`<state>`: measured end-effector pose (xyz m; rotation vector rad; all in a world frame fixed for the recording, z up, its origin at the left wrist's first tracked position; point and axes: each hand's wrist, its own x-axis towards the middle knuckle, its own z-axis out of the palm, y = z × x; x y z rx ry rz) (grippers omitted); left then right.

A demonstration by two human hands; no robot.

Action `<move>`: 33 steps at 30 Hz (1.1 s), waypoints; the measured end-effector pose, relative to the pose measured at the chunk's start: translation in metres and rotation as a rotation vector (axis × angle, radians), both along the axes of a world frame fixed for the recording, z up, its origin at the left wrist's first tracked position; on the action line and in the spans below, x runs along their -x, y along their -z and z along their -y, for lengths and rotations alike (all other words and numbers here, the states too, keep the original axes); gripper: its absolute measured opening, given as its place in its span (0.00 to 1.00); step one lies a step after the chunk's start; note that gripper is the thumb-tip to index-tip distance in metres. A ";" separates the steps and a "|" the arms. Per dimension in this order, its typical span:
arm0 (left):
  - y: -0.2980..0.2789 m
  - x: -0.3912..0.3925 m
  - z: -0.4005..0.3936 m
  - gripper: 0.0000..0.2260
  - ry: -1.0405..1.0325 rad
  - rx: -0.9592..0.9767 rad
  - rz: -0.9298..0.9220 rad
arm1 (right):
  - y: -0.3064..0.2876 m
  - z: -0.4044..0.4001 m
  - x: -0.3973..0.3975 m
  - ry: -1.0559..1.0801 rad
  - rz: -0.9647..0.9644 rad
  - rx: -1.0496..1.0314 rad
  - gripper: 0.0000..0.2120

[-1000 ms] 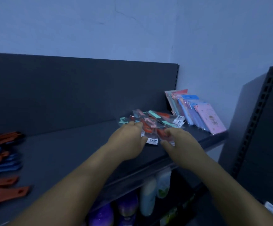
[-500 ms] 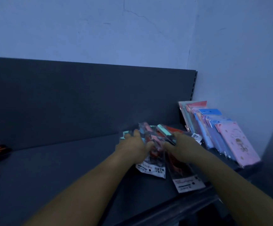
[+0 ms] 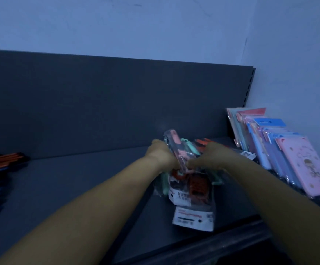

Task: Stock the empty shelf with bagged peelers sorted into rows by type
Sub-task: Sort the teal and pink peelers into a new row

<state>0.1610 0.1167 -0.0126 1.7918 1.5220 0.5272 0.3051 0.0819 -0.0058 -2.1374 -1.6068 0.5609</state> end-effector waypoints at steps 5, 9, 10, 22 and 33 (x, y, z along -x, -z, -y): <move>0.007 0.005 0.002 0.04 -0.029 0.001 0.107 | 0.000 0.002 0.007 0.011 -0.037 0.016 0.13; 0.008 0.006 0.005 0.02 -0.081 0.004 0.234 | 0.004 -0.001 0.012 0.041 -0.111 -0.012 0.14; 0.008 0.006 0.005 0.03 -0.088 -0.003 0.256 | 0.006 -0.001 0.014 0.037 -0.131 -0.028 0.14; 0.003 0.010 0.019 0.15 -0.078 -0.050 0.551 | 0.011 -0.001 0.025 -0.012 -0.647 -0.191 0.08; 0.000 0.030 0.032 0.17 -0.117 -0.088 0.655 | 0.007 0.013 0.057 0.033 -0.686 -0.331 0.14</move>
